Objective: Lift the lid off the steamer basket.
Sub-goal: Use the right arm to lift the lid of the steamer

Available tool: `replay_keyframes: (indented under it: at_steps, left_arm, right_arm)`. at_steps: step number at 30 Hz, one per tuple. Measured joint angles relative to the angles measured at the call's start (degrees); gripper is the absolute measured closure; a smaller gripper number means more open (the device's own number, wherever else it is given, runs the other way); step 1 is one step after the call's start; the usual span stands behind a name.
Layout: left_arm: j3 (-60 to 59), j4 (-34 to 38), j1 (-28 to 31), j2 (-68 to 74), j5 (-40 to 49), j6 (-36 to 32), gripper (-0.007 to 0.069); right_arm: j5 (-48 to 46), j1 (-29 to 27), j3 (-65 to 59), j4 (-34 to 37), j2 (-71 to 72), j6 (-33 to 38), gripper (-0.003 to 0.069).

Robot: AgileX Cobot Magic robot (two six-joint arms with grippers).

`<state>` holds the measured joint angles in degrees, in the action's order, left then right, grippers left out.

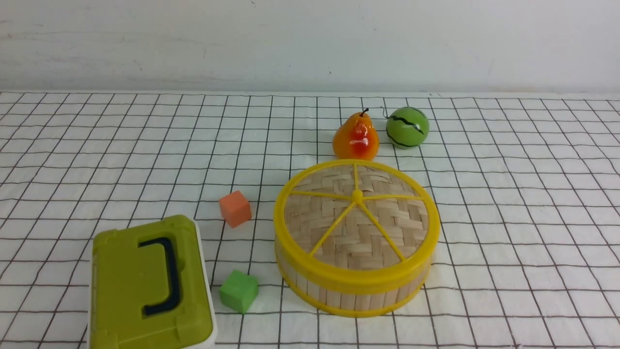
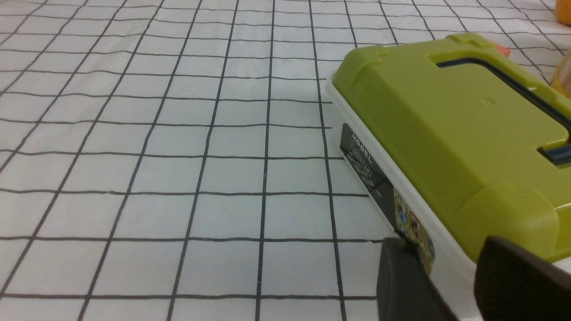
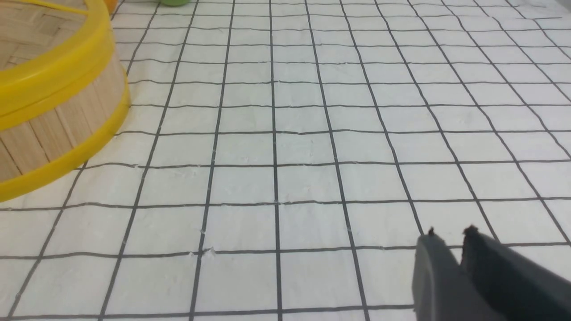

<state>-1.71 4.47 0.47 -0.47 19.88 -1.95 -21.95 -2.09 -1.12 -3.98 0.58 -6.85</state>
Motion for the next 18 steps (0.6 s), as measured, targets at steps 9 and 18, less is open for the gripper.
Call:
replay_keyframes:
  at_steps: [9, 18]
  left_arm:
    - [0.0, 0.0, 0.0, 0.0, 0.0, 0.0, 0.0386]
    - [0.0, 0.0, 0.0, 0.0, 0.0, 0.0, 0.0386]
  right_arm:
    - [0.0, 0.0, 0.0, 0.0, 0.0, 0.0, 0.0566]
    - [0.3, 0.0, 0.0, 14.4, 0.0, -2.5, 0.0555]
